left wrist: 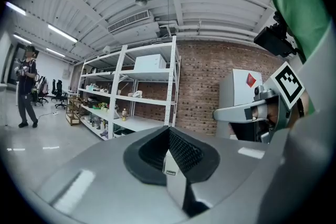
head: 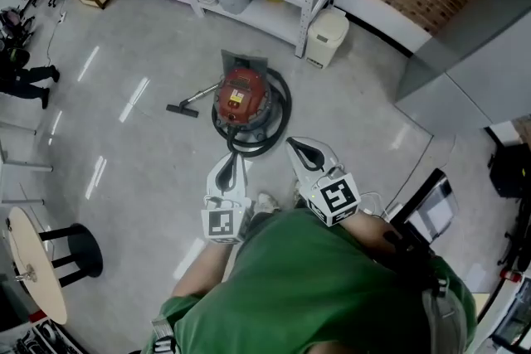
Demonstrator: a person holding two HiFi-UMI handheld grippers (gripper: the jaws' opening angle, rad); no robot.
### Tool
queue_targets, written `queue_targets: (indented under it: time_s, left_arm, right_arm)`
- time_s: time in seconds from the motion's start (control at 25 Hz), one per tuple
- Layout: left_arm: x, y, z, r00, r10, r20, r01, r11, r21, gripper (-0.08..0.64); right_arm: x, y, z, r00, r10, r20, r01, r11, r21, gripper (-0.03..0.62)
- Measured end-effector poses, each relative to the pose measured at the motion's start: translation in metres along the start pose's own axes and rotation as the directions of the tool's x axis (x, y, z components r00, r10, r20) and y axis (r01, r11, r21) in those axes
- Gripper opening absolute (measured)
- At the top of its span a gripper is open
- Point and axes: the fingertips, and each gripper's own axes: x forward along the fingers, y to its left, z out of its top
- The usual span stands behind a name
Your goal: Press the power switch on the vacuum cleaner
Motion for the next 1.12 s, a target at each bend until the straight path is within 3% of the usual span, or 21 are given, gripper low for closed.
queue_targets:
  time_s: [0.48,1.12]
  left_arm:
    - [0.014,-0.023,-0.008,0.999,-0.042,-0.003,0.042,0.999,-0.005,0.006]
    - [0.025,-0.033,-0.007,1.0,-0.021,-0.008,0.021,1.0,0.011,0.006]
  right_arm:
    - [-0.012,-0.01,-0.005,1.0,-0.013,0.003,0.013,1.0,-0.004,0.002]
    - [-0.009,-0.018,-0.004,0.999,0.027,0.018,-0.027,1.0,-0.003,0.002]
